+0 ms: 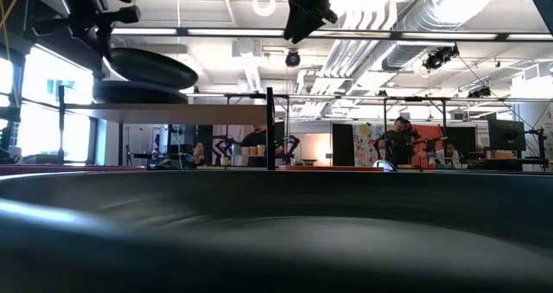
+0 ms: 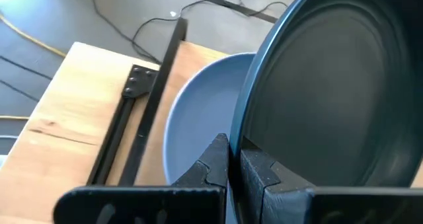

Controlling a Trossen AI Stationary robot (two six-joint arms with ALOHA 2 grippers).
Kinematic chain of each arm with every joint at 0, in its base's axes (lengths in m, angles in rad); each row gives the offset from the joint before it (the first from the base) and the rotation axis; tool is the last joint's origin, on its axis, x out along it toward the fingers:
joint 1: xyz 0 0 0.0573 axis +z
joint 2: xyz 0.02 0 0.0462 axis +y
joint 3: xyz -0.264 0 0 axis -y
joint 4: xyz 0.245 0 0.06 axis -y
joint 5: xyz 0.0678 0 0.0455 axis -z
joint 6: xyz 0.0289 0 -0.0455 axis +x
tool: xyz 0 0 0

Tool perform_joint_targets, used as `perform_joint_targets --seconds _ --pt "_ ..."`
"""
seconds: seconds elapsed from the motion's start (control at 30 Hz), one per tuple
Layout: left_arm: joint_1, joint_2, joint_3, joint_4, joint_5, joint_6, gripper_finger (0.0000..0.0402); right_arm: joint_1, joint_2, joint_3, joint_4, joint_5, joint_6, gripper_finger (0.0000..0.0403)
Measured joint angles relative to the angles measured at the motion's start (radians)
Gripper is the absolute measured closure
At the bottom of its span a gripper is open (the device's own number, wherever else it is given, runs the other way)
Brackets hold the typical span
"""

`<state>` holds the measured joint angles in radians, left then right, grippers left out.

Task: Place and stack plates onto a shelf
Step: Stack the left black plate on top of the blue plate on the shelf

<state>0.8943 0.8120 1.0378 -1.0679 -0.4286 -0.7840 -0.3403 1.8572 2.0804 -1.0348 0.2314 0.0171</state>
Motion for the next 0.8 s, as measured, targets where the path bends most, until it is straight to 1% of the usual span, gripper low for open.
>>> perform_joint_targets --seconds 0.2,0.37,0.43,0.67,0.8 --pt "0.096 0.001 0.000 -0.012 0.085 0.014 0.0401 -0.002 0.000 0.000 0.000 0.000 -0.044 0.0253" --pt "0.147 0.001 0.000 -0.013 0.097 0.021 0.0400 -0.002 0.000 0.000 0.000 0.000 -0.044 0.0253" --pt "0.160 0.002 0.000 -0.013 0.100 0.020 0.0395 -0.002 0.000 0.000 0.000 0.000 -0.052 0.0253" --pt "0.187 0.041 0.000 -0.015 0.159 0.029 0.0381 -0.002 0.000 0.000 -0.001 0.000 -0.070 0.0253" --pt "0.186 0.073 0.000 -0.016 0.159 0.036 0.0380 -0.002 0.000 0.000 -0.001 0.000 -0.070 0.0253"
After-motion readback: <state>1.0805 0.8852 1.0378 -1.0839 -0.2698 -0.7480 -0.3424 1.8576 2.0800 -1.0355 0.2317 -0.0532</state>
